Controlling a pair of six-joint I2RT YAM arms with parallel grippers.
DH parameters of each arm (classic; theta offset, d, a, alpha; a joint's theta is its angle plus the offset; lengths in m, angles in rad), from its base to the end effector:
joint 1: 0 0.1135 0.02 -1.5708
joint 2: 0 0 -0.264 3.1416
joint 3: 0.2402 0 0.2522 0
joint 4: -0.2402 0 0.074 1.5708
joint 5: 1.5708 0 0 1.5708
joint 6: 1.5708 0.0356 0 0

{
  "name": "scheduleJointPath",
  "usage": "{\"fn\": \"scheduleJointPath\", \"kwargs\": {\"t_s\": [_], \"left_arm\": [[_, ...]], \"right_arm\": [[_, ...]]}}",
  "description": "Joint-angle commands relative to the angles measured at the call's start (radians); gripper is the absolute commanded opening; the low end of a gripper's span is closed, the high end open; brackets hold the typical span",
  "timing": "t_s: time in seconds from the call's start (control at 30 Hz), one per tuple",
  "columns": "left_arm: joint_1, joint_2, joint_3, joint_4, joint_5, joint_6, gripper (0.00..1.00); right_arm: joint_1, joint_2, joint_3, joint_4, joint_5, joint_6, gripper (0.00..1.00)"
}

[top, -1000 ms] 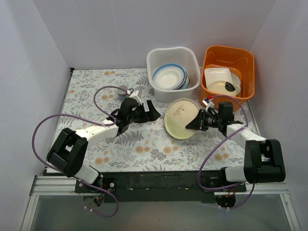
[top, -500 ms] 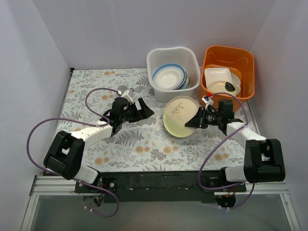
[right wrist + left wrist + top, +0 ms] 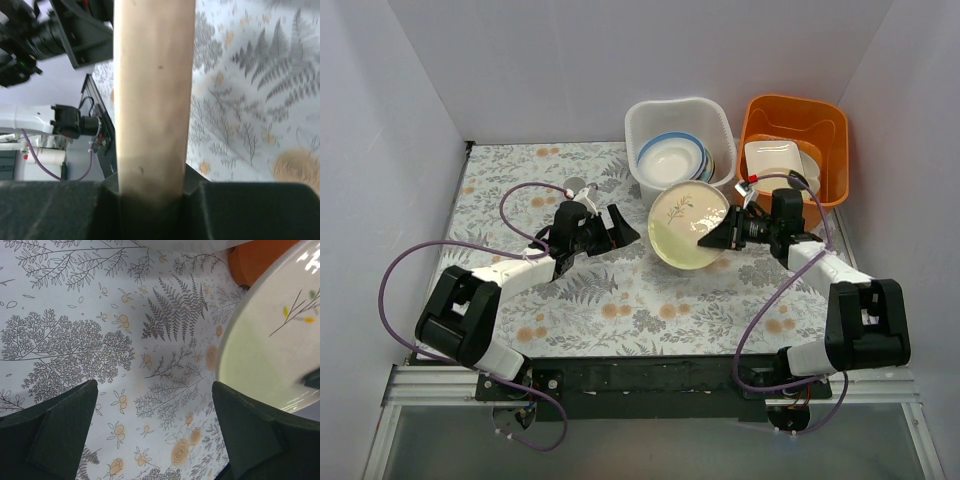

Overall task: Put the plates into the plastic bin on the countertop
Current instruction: Place the plate in the plastic bin.

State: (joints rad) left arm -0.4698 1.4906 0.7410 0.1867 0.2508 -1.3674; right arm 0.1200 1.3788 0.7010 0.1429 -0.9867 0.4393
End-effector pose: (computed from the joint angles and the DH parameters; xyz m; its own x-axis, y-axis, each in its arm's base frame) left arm 0.2731 -0.1486 0.1958 -0.7089 -0.7041 -0.0411 -0.3396 0.3919 -0.8550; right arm 0.2731 0.0628 0.2180 -0.7892 0.1411 -0.5978 -0.4894 0.4437 0.7508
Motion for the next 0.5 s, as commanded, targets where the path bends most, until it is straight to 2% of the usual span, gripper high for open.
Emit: {"fn": "scheduleJointPath", "kwargs": {"t_s": [0.0,0.23,0.47], "left_arm": [[0.007,-0.035,0.009,0.011,0.005,0.013,0.98],[0.007,-0.027,0.021,-0.013,0.008,0.021,0.98],[0.007,-0.024,0.02,-0.026,0.005,0.024,0.98]], "right_arm": [[0.0,0.067,0.184,0.3,-0.053,0.163,0.01],[0.0,0.296,0.399,0.57,-0.075,0.441,0.01],[-0.002,0.482,0.652,0.645,-0.064,0.567,0.01]]}}
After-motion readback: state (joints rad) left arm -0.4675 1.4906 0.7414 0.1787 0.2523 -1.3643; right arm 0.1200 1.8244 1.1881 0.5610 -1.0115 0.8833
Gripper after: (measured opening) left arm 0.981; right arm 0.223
